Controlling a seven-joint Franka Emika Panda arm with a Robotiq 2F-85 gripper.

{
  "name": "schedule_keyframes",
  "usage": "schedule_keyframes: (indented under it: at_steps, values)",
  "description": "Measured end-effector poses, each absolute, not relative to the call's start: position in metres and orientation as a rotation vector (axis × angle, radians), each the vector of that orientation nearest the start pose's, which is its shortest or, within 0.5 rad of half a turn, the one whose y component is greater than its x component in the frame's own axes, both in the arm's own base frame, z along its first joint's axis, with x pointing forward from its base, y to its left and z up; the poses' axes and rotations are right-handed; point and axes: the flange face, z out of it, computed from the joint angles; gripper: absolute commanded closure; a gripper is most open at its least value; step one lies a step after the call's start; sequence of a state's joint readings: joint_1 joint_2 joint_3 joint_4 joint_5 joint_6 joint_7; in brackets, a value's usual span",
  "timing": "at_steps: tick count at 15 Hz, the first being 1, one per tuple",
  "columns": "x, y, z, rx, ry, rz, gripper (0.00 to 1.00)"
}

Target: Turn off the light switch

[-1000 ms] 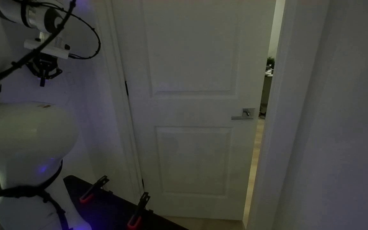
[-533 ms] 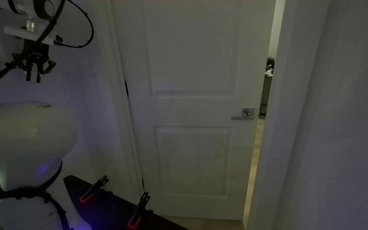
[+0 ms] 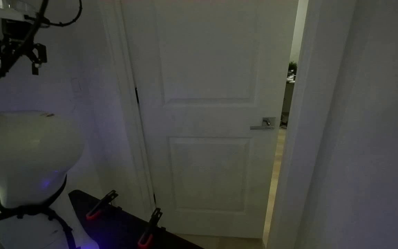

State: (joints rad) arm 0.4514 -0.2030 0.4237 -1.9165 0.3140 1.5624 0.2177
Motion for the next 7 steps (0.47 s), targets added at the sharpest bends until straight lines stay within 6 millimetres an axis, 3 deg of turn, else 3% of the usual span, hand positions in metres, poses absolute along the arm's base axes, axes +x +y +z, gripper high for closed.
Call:
schedule_keyframes:
  at_steps: [7]
  values:
    - [0.259, 0.378, 0.584, -3.006, -0.748, 0.375, 0.0]
